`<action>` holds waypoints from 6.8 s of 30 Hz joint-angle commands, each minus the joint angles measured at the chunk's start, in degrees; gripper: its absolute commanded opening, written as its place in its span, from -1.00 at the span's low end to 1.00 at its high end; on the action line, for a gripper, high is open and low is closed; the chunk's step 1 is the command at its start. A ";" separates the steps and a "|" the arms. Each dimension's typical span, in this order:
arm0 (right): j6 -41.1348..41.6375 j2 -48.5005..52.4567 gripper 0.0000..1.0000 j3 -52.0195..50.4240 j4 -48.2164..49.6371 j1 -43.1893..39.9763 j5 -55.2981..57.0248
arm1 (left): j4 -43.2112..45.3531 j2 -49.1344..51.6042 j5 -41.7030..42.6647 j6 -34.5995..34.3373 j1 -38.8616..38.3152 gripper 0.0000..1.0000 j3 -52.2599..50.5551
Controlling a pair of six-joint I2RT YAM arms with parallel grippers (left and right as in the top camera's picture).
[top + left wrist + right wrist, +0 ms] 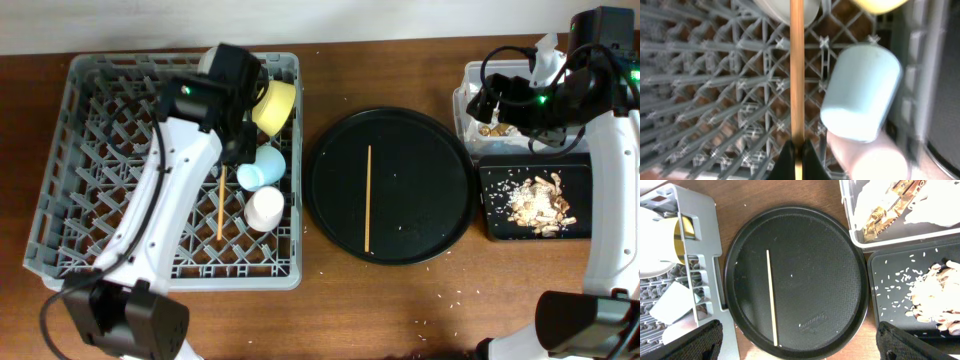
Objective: Sort waste into correct bins and load items into the dishwasher rack
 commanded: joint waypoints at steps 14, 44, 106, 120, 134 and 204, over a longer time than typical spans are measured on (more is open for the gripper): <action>-0.02 0.13 0.97 0.11 0.00 0.07 0.52 | 11.61 -3.58 11.19 2.38 -8.26 0.08 1.77; 0.00 0.13 0.97 0.11 0.00 0.07 0.52 | 22.40 31.85 20.28 -16.15 -26.12 -0.53 1.29; 0.00 -0.26 0.97 0.09 0.00 1.16 0.50 | 4.98 -18.75 16.28 3.63 5.68 0.99 2.78; -14.36 -33.79 0.97 -32.89 37.31 20.28 15.80 | 4.79 -18.75 16.28 3.63 5.68 0.99 2.78; -14.58 -86.47 0.97 -100.43 77.33 20.31 15.06 | 4.79 -18.75 16.28 3.63 5.68 0.99 2.78; -14.36 -97.55 0.97 -110.36 74.79 20.31 15.06 | 72.30 -102.86 13.92 21.88 18.49 0.99 -103.16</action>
